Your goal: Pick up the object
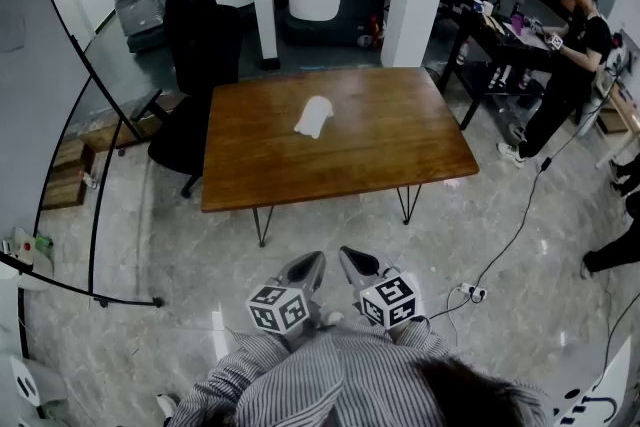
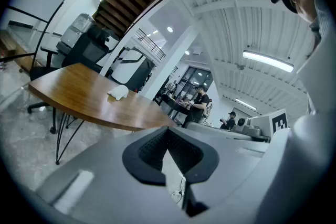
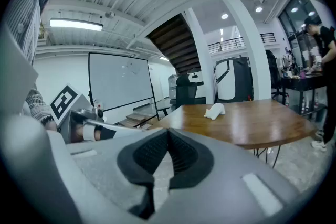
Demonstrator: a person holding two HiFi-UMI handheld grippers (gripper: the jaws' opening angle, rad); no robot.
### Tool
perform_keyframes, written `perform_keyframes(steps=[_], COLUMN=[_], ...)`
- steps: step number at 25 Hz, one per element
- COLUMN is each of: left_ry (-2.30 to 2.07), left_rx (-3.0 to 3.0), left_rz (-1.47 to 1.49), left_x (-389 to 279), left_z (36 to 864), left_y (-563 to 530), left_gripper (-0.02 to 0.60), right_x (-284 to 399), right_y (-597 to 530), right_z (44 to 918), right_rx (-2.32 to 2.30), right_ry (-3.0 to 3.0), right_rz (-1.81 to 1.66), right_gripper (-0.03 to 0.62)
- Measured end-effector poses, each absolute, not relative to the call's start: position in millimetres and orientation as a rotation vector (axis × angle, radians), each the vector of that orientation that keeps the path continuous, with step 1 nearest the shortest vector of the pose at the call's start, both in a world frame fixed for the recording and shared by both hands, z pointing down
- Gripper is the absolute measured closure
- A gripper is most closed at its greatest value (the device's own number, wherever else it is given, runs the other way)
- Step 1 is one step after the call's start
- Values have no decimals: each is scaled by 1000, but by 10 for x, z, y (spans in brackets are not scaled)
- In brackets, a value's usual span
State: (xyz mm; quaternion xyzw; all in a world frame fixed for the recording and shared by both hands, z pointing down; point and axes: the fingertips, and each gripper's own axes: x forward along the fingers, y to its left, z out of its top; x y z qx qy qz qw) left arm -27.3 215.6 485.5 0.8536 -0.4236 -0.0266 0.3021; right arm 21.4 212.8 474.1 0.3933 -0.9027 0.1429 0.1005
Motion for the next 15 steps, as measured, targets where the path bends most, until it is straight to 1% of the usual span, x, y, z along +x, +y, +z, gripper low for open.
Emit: perform_keyframes(steps=[8,15], left_ry=[-1101,-1113], left_rx=[2290,2286], left_rz=[-47,-35], left_x=[-125,-105], left_z=[4845,4840], left_y=[2096,2093], left_gripper=[591,591], right_x=[361,360], right_y=[2030,2024], right_z=[4717,4718], right_rx=[1175,1154], right_ry=[-2664,-2658], right_rz=[400,398], right_gripper=[592,592])
